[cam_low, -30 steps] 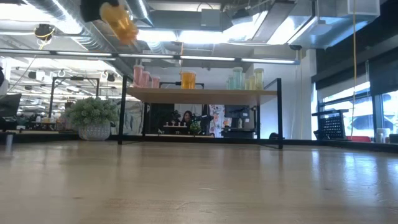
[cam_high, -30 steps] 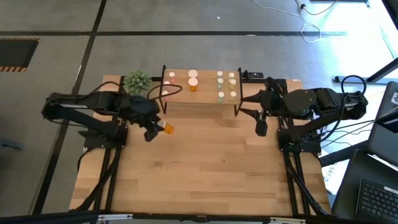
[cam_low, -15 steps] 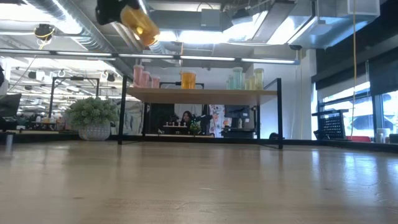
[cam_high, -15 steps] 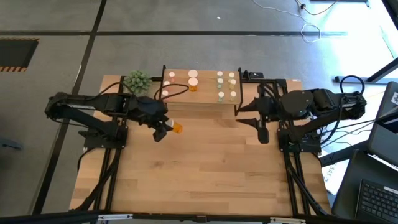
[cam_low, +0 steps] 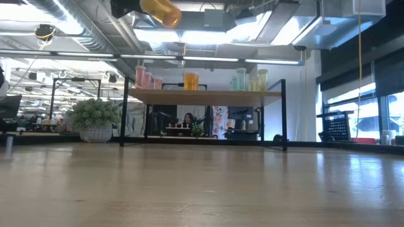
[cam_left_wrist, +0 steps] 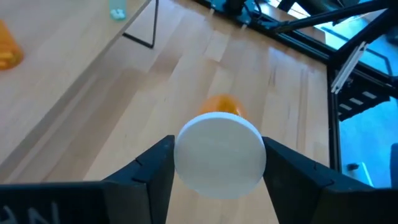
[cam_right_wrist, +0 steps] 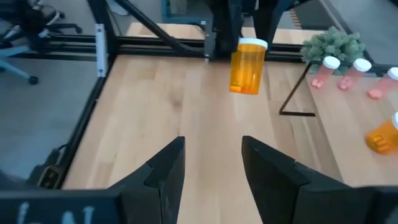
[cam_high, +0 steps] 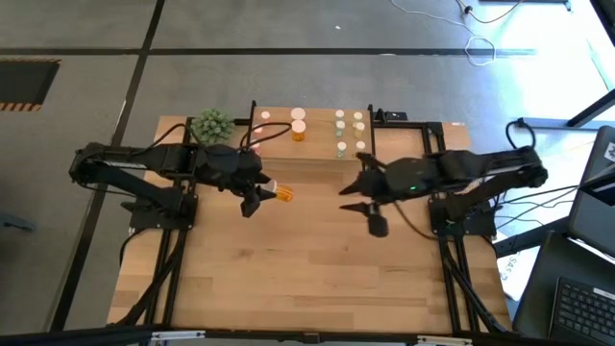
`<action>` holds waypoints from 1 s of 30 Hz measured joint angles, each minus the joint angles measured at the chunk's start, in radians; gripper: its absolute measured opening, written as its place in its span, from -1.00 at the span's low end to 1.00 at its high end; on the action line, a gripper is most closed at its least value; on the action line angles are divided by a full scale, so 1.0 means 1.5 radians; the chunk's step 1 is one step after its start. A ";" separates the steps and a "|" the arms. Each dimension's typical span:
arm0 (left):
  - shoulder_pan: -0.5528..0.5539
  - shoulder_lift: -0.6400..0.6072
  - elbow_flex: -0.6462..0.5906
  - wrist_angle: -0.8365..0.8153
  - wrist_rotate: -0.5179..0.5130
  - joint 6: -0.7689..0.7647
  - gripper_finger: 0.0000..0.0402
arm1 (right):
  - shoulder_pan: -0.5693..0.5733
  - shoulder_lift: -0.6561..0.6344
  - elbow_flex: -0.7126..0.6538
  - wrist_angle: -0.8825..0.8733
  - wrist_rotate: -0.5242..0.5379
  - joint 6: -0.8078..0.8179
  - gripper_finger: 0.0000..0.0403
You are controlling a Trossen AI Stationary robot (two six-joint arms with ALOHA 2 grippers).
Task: Pick and place medicine bottles onto shelf by color
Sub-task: Put the orange medicine bottle on the shelf, aligned with the other orange medicine bottle
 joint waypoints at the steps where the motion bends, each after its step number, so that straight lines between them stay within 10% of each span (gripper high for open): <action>1: 0.000 0.000 0.000 0.001 0.000 0.001 -0.01 | -0.003 0.012 0.000 0.009 0.001 0.001 -0.20; 30: -0.016 0.000 0.000 0.046 -0.016 0.021 -0.01 | -0.085 0.142 0.000 0.151 -0.091 -0.002 0.14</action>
